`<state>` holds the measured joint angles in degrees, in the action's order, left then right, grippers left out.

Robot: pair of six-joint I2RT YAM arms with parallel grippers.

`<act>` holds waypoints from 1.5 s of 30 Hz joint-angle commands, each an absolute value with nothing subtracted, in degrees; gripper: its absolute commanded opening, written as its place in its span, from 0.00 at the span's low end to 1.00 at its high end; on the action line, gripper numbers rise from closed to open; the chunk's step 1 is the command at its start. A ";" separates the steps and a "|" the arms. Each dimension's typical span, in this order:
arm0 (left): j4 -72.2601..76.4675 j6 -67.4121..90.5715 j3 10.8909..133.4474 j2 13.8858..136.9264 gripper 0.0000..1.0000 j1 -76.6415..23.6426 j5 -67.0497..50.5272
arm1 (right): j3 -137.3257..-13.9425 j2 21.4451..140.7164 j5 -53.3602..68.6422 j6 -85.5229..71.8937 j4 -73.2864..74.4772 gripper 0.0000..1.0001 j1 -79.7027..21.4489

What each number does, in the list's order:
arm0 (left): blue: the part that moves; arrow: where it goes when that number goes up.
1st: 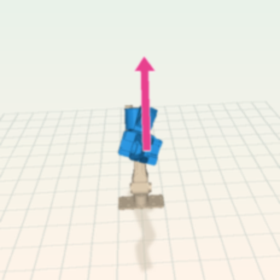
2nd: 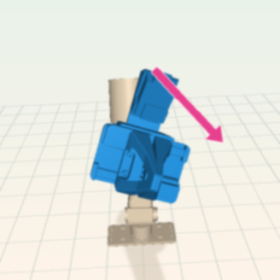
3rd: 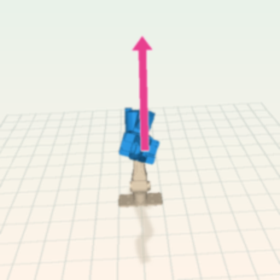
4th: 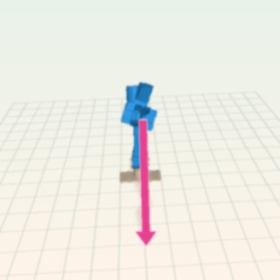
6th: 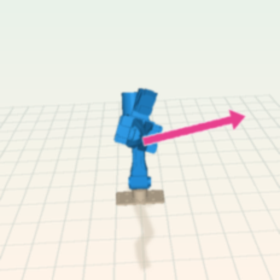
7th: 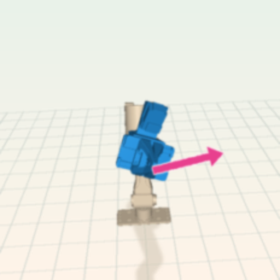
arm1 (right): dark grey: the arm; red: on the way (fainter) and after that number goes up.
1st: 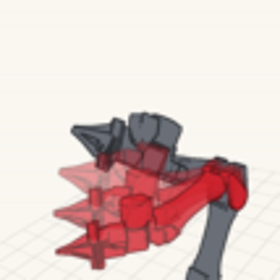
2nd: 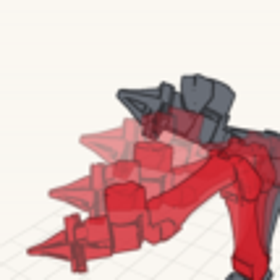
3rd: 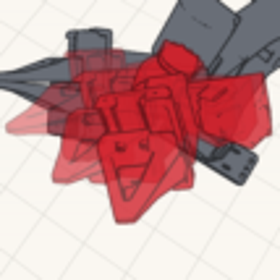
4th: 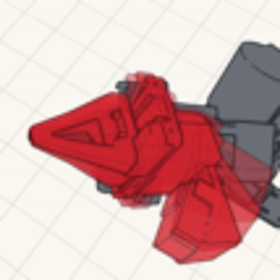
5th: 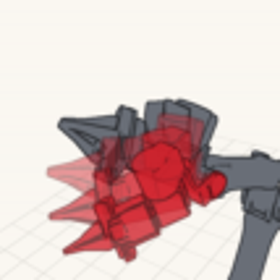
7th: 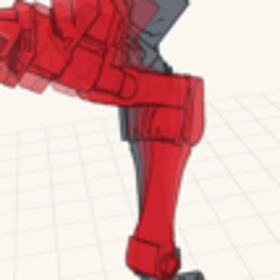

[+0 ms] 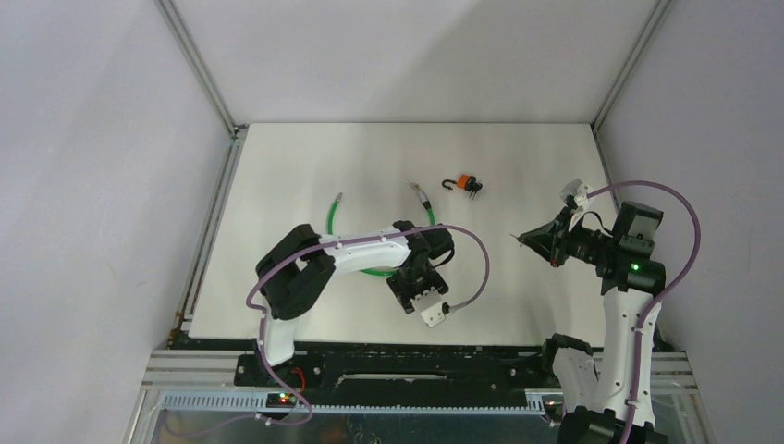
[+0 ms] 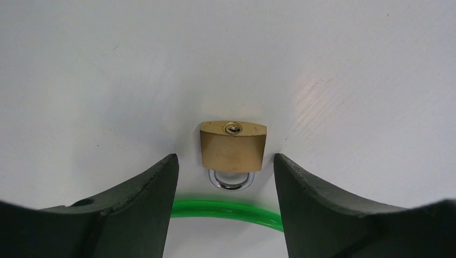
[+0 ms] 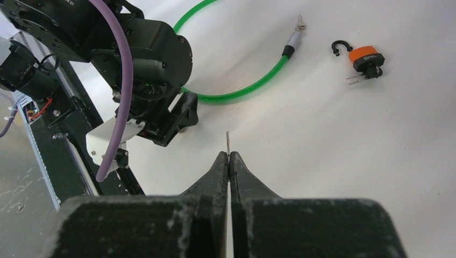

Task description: Unlock with the key

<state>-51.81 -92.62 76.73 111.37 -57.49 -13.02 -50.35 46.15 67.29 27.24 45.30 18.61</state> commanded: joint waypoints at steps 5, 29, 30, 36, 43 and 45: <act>-52.36 -93.41 77.26 112.68 0.63 -58.65 -11.62 | -50.45 45.53 68.83 27.28 45.01 0.00 18.72; -55.51 -89.69 80.56 116.69 0.55 -60.47 -12.50 | -50.45 45.40 68.91 27.15 45.02 0.00 18.72; -55.69 -89.65 80.67 116.72 0.55 -60.47 -12.47 | -50.45 45.36 68.91 27.12 45.00 0.00 18.72; -55.32 -89.45 79.87 116.67 0.48 -60.47 -11.78 | -50.45 45.27 68.99 27.08 45.03 0.00 18.72; -51.73 -85.93 76.50 113.94 0.24 -60.47 -12.34 | -50.45 45.11 68.86 27.23 45.11 0.00 18.78; -50.21 -83.37 75.53 112.27 0.17 -60.18 -13.19 | -50.43 44.99 68.67 27.28 44.95 0.00 18.81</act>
<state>-53.69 -87.81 79.13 113.56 -59.90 -9.45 -50.35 45.84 67.55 27.22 45.30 18.61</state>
